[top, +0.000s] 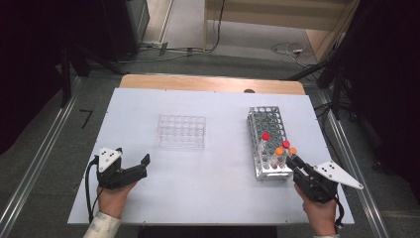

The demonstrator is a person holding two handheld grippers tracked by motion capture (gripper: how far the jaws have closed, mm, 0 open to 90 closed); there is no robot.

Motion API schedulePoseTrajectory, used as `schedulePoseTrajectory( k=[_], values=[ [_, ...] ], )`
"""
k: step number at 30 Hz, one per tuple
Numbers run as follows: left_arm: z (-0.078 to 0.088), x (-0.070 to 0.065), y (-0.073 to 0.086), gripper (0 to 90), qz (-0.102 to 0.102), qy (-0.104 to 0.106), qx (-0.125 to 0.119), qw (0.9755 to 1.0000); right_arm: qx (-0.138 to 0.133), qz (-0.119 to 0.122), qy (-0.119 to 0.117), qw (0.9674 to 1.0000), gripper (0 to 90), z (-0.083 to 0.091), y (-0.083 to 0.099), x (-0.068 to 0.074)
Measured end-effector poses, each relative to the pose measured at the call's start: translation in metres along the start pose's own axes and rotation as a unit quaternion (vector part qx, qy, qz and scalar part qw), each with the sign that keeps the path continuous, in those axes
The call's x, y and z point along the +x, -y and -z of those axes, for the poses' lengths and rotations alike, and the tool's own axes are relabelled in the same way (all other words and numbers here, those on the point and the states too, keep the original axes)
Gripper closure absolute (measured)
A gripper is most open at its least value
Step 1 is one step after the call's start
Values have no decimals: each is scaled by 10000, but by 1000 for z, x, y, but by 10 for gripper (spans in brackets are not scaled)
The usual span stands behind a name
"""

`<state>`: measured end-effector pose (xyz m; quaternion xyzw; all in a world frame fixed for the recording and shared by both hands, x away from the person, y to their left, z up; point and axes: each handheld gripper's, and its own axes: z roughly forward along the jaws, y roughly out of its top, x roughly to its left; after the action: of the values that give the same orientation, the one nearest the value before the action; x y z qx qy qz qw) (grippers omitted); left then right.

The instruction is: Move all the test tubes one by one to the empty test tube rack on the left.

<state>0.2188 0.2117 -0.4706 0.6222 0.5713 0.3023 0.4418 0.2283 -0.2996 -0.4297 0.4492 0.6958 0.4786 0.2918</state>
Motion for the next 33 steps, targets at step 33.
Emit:
schedulePoseTrajectory(
  k=[33],
  values=[
    [-3,-15,-7,72,-78,218,-44,9997,79,286,-925,9953,735,5,-11,50]
  ],
)
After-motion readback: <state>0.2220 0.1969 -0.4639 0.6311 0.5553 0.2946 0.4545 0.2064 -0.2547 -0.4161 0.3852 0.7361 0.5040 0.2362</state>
